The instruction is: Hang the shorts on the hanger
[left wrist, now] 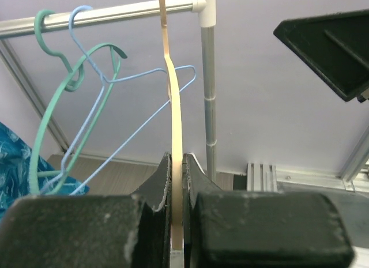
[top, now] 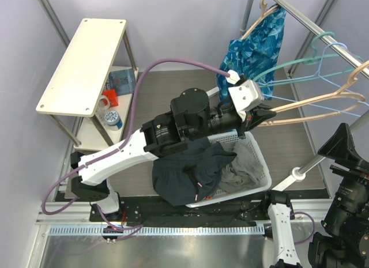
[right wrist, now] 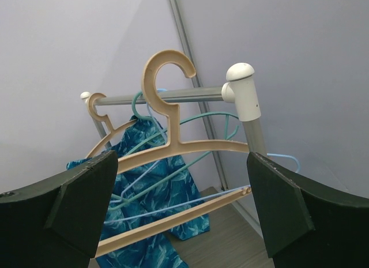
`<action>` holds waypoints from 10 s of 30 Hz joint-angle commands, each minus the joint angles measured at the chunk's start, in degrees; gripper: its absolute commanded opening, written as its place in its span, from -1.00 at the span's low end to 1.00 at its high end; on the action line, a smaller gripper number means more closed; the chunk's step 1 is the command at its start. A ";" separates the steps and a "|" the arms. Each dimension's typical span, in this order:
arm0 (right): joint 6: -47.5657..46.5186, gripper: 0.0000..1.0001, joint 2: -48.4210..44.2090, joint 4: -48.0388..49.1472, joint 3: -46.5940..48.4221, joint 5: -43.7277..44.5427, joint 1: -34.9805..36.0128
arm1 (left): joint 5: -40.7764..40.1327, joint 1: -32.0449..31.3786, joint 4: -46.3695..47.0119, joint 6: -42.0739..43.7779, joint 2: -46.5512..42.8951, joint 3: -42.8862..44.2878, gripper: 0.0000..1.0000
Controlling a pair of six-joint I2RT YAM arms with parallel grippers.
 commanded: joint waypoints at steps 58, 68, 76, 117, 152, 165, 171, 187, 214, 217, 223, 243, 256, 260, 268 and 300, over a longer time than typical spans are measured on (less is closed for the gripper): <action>-19.52 0.91 11.08 -12.17 -9.07 -72.03 1.11 | 13.16 22.97 -22.60 9.08 -52.12 -45.51 -1.00; 28.82 0.62 16.00 23.98 -19.96 -66.69 1.02 | 1.93 30.20 -19.26 12.22 -58.98 -50.71 -1.00; 34.54 0.55 32.60 26.20 -9.36 -57.06 8.56 | -7.58 30.20 -13.20 33.49 -59.07 -50.62 -0.99; 50.87 0.46 82.45 32.21 31.35 -9.65 46.38 | -28.06 24.84 41.38 93.89 -42.99 -70.48 -1.00; 1.86 -0.98 57.95 17.75 16.33 -46.73 42.68 | -17.89 27.11 -25.58 22.28 -59.42 -46.42 1.00; -37.62 -0.98 49.14 -25.06 19.39 -52.35 42.77 | 16.66 32.22 -44.74 19.87 -45.30 -25.94 0.99; -42.29 -0.98 50.73 -31.32 22.04 -53.33 44.70 | 19.49 32.22 -44.68 27.60 -37.10 -22.84 0.99; -43.35 -0.98 51.43 -29.05 22.31 -50.25 53.41 | 18.00 27.30 -38.51 33.51 -32.09 -35.06 0.05; -38.16 -0.56 43.35 -11.46 2.88 -52.18 53.32 | 29.51 31.07 -25.33 14.01 -40.96 -47.45 -1.00; -39.31 -0.98 42.73 -13.04 2.62 -51.40 53.23 | 26.28 32.74 -24.53 8.83 -41.05 -47.89 -0.58; -44.23 -0.98 40.36 -21.91 5.07 -45.87 53.41 | 21.87 43.61 -30.68 5.04 -42.98 -51.30 0.55; -46.43 -0.98 44.05 -39.68 6.40 -42.25 53.32 | 20.82 53.23 -43.17 -1.82 -24.18 -57.30 0.36; -47.57 -0.98 43.52 -40.47 6.40 -43.31 53.32 | 18.44 49.01 -43.78 -3.41 -14.95 -55.89 0.24; -47.31 -0.98 43.00 -40.12 6.40 -42.87 53.32 | 17.82 47.43 -45.62 -2.35 -14.77 -56.16 0.06; -45.73 -0.98 42.29 -34.76 7.63 -42.69 53.32 | 17.65 45.23 -50.64 0.55 -19.77 -51.50 -0.88; -40.28 -0.98 46.69 -16.68 -2.20 -52.97 53.32 | 10.09 35.30 -49.50 3.37 -31.56 -40.69 -0.99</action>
